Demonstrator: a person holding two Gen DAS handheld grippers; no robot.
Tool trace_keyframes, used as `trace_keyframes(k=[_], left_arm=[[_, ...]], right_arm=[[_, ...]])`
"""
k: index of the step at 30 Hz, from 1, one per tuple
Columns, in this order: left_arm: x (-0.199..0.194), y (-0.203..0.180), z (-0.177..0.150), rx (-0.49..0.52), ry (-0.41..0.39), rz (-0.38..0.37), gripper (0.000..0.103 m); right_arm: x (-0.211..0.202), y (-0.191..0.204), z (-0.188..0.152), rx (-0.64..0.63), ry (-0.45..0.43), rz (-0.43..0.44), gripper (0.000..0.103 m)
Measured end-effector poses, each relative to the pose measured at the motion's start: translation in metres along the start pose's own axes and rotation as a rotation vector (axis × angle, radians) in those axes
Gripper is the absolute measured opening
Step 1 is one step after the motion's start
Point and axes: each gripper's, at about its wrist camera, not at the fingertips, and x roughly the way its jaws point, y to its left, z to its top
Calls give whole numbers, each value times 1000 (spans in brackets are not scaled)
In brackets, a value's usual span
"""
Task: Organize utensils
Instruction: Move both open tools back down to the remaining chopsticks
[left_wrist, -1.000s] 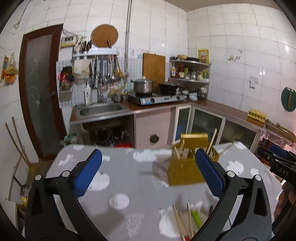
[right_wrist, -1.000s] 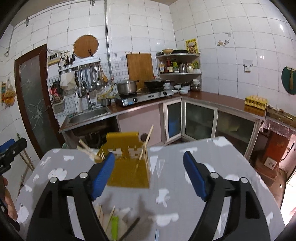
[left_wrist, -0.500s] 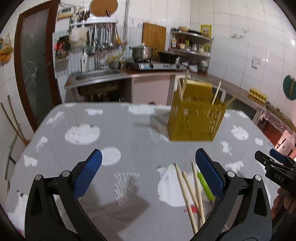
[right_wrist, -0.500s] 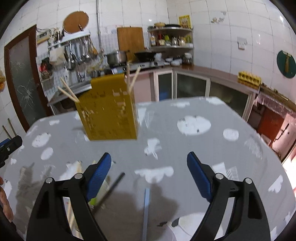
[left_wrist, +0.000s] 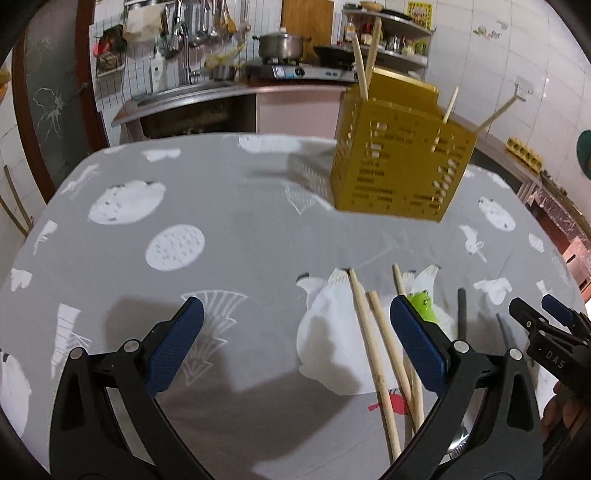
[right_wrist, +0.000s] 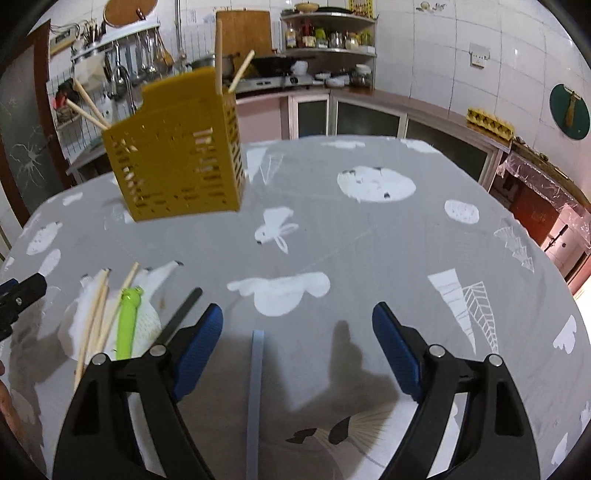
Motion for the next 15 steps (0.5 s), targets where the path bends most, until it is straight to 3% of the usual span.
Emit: trace_keyframes(k=[6, 15], left_arm=[[17, -14, -7, 38, 49, 18, 97], [33, -22, -14, 57, 117, 6, 83]], right_arm=[[17, 6, -9, -30, 83, 10, 52], [17, 7, -11, -29, 89, 20, 48]])
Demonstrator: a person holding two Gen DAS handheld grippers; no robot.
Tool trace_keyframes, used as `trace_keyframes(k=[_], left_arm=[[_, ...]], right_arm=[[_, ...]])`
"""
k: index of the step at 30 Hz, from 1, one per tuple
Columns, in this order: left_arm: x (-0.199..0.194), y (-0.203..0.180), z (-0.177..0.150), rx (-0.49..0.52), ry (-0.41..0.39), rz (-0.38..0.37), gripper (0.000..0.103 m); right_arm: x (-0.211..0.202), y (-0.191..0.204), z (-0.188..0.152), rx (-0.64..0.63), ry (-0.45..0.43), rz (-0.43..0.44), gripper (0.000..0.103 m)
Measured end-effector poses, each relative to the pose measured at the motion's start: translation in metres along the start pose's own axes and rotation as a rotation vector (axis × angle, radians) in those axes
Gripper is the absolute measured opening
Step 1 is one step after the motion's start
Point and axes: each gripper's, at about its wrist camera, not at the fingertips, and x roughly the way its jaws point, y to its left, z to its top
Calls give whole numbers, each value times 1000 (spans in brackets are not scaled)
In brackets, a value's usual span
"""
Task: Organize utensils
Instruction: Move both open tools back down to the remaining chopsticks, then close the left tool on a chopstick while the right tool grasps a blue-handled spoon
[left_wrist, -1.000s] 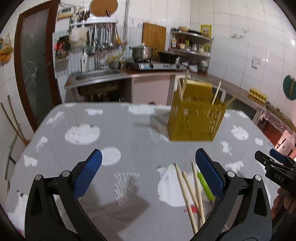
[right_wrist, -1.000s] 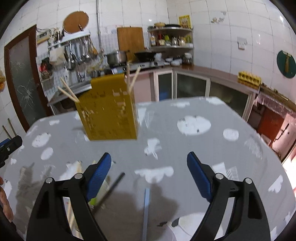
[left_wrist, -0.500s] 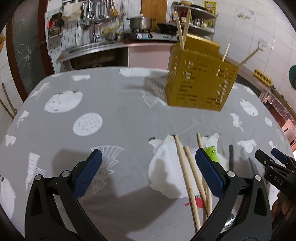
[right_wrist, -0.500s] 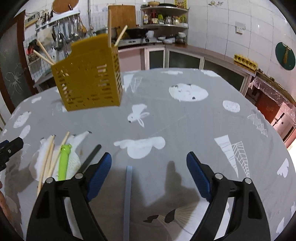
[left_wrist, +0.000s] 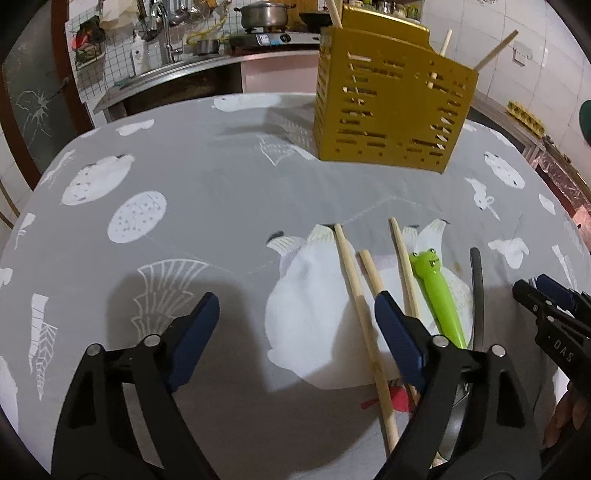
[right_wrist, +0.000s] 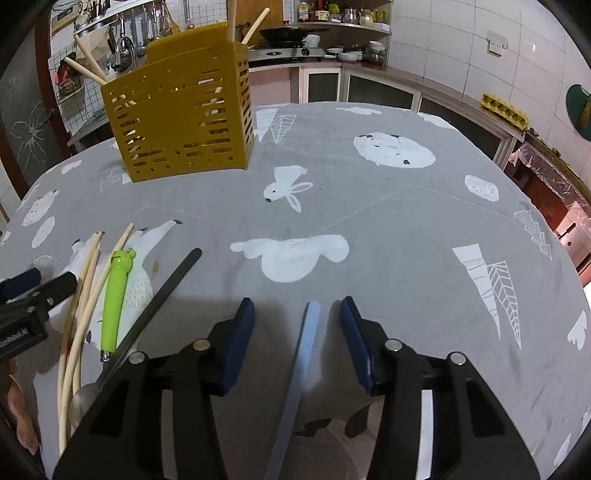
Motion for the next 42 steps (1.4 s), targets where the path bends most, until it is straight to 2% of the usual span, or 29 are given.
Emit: trace_keyframes(k=[4, 6, 9, 14, 17, 21, 27, 37, 42], left_arm=[[8, -5, 0, 8, 25, 7, 76], [9, -7, 2, 6, 21, 10, 75], [13, -9, 8, -3, 27, 3, 66], [19, -14, 20, -19, 45, -15, 46], [25, -15, 29, -34, 58, -17, 39], [29, -14, 36, -47, 72, -22, 27], [29, -9, 40, -53, 74, -57, 5], [12, -2, 34, -51, 10, -32, 5], [-26, -1, 36, -18, -98, -28, 5]], right_arm=[[0, -2, 1, 10, 3, 7, 45], [0, -4, 1, 12, 8, 9, 41], [-1, -6, 3, 25, 19, 16, 34], [2, -7, 9, 48, 45, 38, 25], [8, -9, 13, 69, 65, 46, 21], [10, -11, 17, 88, 77, 63, 8], [7, -11, 17, 102, 60, 80, 8], [-17, -7, 24, 88, -58, 96, 8], [-39, -4, 29, 77, -143, 114, 7]])
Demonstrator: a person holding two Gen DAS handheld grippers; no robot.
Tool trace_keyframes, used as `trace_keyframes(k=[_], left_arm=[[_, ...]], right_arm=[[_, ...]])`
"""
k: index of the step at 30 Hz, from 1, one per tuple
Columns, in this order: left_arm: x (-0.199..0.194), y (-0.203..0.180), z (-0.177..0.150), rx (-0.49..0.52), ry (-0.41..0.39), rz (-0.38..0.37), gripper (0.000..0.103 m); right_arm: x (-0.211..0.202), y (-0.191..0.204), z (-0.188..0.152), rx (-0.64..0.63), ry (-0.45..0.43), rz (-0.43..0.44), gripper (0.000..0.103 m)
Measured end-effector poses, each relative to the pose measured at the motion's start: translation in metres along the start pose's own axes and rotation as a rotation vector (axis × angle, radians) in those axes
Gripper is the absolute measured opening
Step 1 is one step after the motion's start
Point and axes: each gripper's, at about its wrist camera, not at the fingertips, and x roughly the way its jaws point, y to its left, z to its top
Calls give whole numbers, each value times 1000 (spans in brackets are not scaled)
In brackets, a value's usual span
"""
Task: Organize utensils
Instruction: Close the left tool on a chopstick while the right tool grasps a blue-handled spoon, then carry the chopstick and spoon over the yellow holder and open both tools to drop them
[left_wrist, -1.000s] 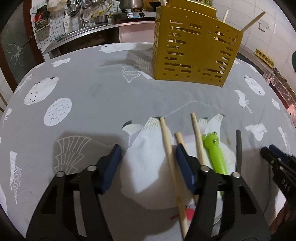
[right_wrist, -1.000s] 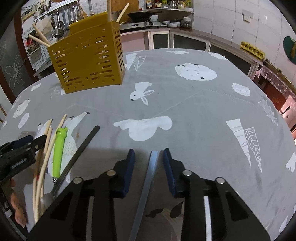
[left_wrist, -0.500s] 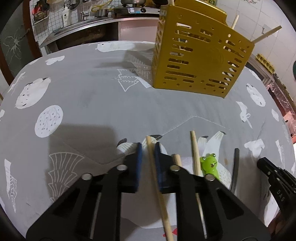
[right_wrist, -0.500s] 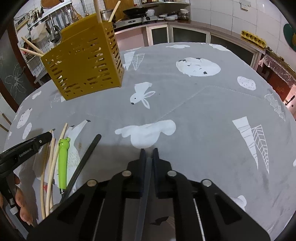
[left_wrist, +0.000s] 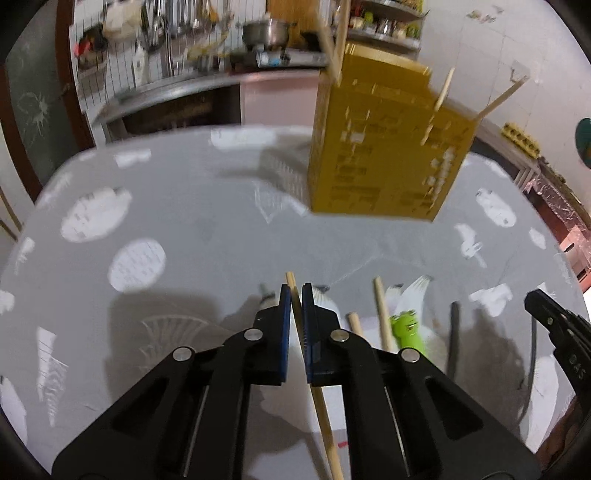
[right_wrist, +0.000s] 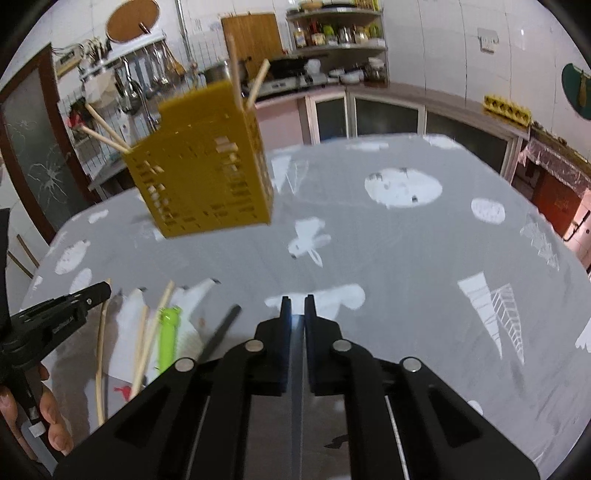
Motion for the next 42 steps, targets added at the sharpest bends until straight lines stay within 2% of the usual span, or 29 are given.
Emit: trace_keyframes(k=[8, 14, 23, 36, 42], left_arm=[[-69, -6, 9, 52, -221, -1, 4], [-97, -10, 10, 74, -318, 3, 4], [-118, -10, 14, 82, -420, 22, 4], [-117, 0, 32, 47, -472, 8, 3], [-125, 5, 51, 26, -498, -30, 3]], right_arm=[[-39, 4, 14, -10, -138, 41, 7], [-64, 4, 22, -17, -240, 71, 7], [-79, 10, 28, -43, -347, 72, 7], [-82, 26, 51, -74, -409, 61, 7], [-88, 33, 69, -72, -443, 72, 7]])
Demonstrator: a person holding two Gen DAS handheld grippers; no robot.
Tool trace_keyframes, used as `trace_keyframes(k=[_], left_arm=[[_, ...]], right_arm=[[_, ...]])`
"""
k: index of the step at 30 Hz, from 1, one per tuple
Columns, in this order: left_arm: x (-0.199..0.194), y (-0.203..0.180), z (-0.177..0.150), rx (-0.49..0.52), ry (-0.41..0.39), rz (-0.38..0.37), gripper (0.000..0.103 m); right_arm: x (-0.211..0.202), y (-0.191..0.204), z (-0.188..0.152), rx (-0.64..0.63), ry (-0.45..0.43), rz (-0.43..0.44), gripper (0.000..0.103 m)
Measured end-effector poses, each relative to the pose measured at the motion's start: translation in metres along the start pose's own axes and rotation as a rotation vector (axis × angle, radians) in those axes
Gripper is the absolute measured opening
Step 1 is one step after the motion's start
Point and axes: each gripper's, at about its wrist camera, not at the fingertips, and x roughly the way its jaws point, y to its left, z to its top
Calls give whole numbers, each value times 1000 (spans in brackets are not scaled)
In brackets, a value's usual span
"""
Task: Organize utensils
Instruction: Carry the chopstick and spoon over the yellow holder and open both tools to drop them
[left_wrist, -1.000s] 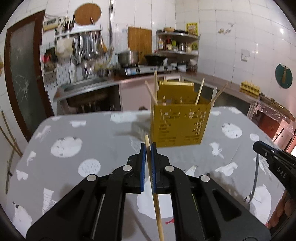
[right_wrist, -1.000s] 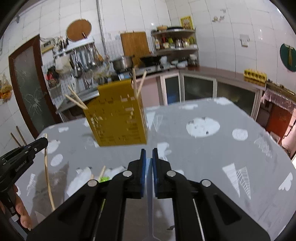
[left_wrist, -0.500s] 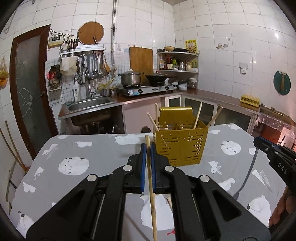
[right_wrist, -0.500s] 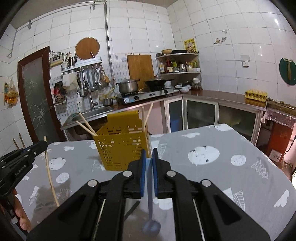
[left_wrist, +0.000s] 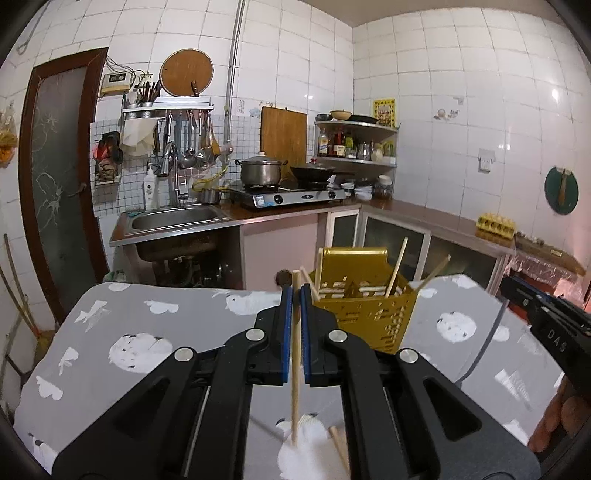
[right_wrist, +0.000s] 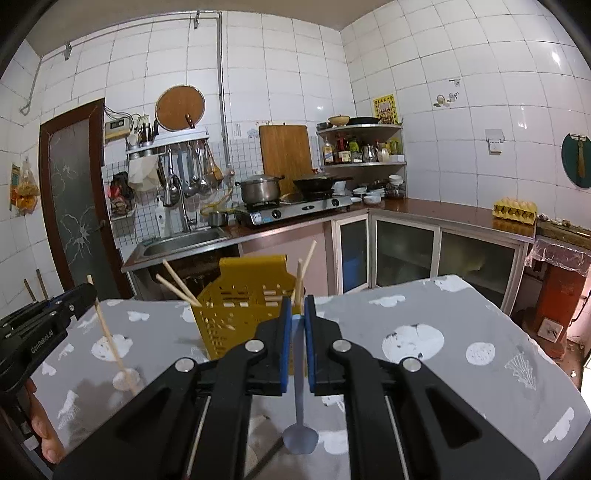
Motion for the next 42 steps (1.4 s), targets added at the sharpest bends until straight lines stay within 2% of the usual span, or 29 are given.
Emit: trace_keyframes(k=[7, 13, 17, 23, 30, 38, 42], left_arm=[[2, -3, 40, -10, -74, -18, 3], [2, -11, 93, -20, -159, -48, 3], [12, -19, 122, -18, -208, -49, 3], [50, -20, 151, -73, -221, -83, 3], [103, -29, 147, -65, -191, -84, 3], [167, -18, 94, -72, -63, -70, 3], [177, -9, 77, -69, -24, -63, 3]], right_arm=[[4, 10, 44, -21, -72, 22, 7], [12, 21, 92, -34, -146, 40, 7], [38, 22, 124, -4, -152, 63, 7], [78, 25, 140, 0, -147, 61, 7], [123, 25, 127, -16, -94, 71, 7], [167, 13, 85, -6, 6, 65, 7], [175, 8, 69, -5, 61, 66, 7]])
